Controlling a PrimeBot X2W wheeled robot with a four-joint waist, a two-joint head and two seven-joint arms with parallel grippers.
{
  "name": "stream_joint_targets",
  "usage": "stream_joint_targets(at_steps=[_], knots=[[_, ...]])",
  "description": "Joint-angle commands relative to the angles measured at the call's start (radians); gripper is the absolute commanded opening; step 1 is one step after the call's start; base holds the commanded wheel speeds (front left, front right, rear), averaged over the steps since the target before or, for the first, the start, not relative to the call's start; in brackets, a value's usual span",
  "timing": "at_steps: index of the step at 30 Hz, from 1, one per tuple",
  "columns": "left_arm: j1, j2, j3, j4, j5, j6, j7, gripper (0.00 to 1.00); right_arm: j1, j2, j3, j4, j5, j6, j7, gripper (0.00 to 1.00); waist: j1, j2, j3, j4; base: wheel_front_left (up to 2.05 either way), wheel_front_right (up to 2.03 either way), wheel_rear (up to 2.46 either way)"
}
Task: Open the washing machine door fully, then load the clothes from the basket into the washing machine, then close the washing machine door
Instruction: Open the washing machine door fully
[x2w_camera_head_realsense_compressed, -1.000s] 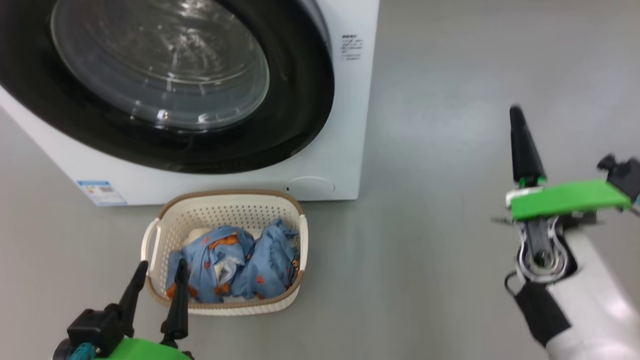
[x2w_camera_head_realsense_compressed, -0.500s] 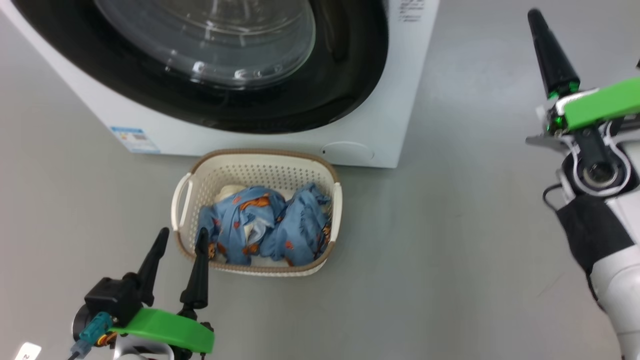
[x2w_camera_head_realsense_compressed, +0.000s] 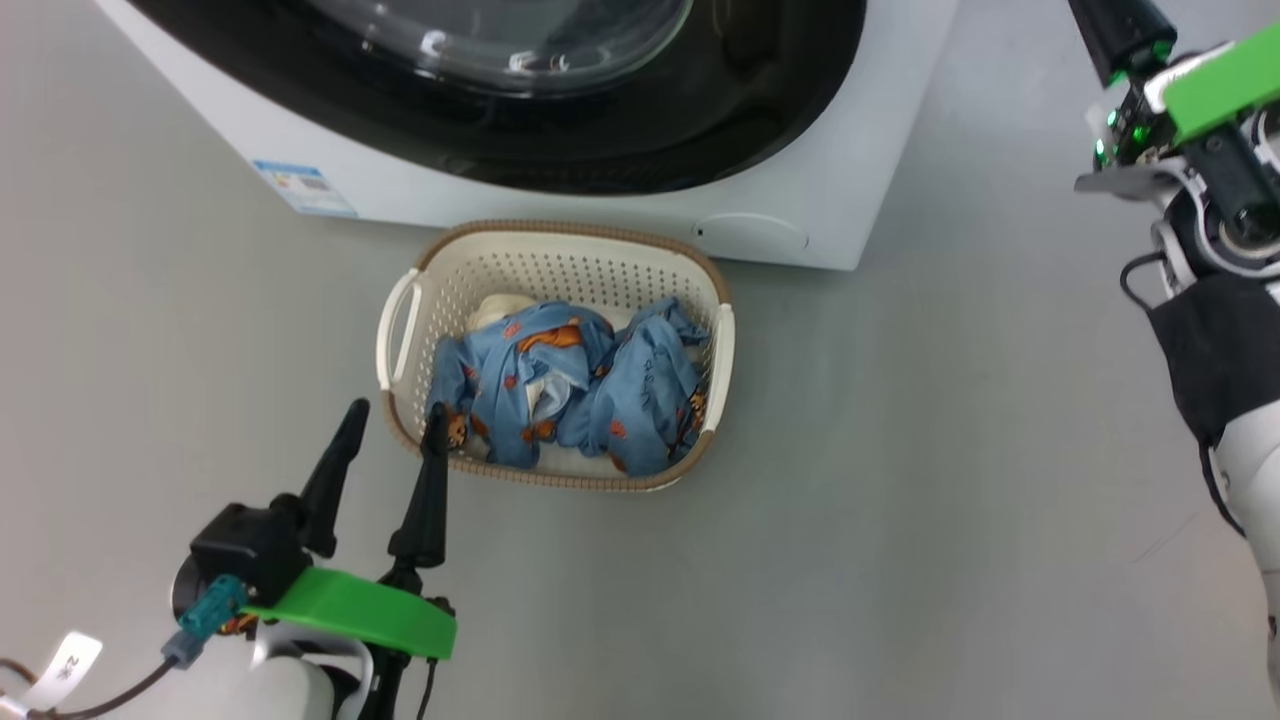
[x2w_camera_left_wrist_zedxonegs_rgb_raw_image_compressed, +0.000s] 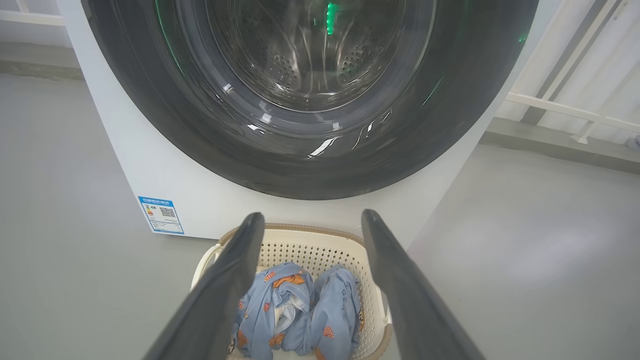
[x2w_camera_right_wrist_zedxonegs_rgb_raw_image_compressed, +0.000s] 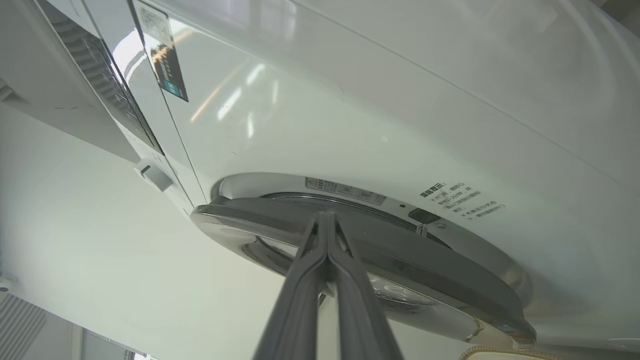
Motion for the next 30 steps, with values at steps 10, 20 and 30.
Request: stream_joint_targets(at_steps=[10, 20, 30], knots=[[-0.068, 0.009, 0.004, -0.033, -0.025, -0.002, -0.007, 1.00, -0.138, 0.011, 0.055, 0.046, -0.024, 0.002, 0.095, 0.00, -0.0001, 0.0000, 0.083, 0.042, 0.00, 0.00, 0.00], [-0.101, 0.001, -0.031, -0.040, -0.041, -0.002, -0.007, 1.00, -0.236, 0.002, 0.058, 0.137, -0.009, 0.002, 0.175, 0.00, -0.0001, 0.0000, 0.130, 0.080, 0.00, 0.00, 0.00], [-0.127, -0.007, -0.055, -0.049, -0.055, -0.002, -0.007, 1.00, -0.320, 0.001, 0.079, 0.183, -0.028, 0.002, 0.219, 0.00, -0.0001, 0.0000, 0.178, 0.114, 0.00, 0.00, 0.00]])
